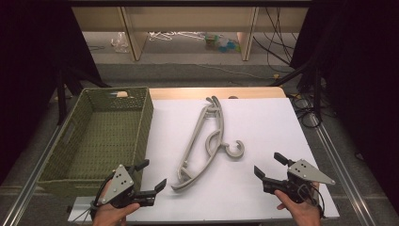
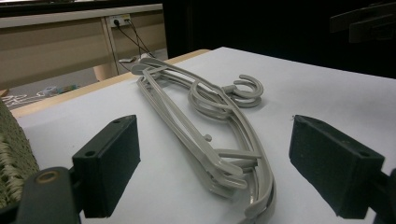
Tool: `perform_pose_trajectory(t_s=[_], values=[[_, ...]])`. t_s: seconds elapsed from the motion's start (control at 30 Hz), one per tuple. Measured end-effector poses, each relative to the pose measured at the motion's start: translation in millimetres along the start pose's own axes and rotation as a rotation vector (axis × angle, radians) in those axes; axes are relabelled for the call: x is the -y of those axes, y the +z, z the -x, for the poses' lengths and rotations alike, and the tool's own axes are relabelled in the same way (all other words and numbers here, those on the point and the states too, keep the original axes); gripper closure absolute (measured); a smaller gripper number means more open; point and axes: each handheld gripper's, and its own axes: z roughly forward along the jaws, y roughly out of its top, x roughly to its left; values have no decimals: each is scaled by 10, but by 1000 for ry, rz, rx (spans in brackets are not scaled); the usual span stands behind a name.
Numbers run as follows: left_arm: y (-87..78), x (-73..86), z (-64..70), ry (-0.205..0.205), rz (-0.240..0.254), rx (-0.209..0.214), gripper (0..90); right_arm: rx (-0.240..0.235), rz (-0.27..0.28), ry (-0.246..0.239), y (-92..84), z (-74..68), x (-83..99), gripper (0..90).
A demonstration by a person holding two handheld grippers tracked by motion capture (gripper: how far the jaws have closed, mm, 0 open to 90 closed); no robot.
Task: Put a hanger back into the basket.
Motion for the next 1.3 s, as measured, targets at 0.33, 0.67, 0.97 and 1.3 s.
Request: perform_pose_trajectory(t_s=[0.33,0.67,0.97,1.3], values=[[46,-54,82,-45,-9,24,197,4,-21,0,-4,10,-3,158],[294,-189,296,-69,-105,110,296,6,-7,9,12,12,9,159],[710,-304,355,-17,-233,151,254,7,-10,3,10,12,8,159],[1226,-361,333,64,-441,126,303,1,-31,31,5,1,10,159]])
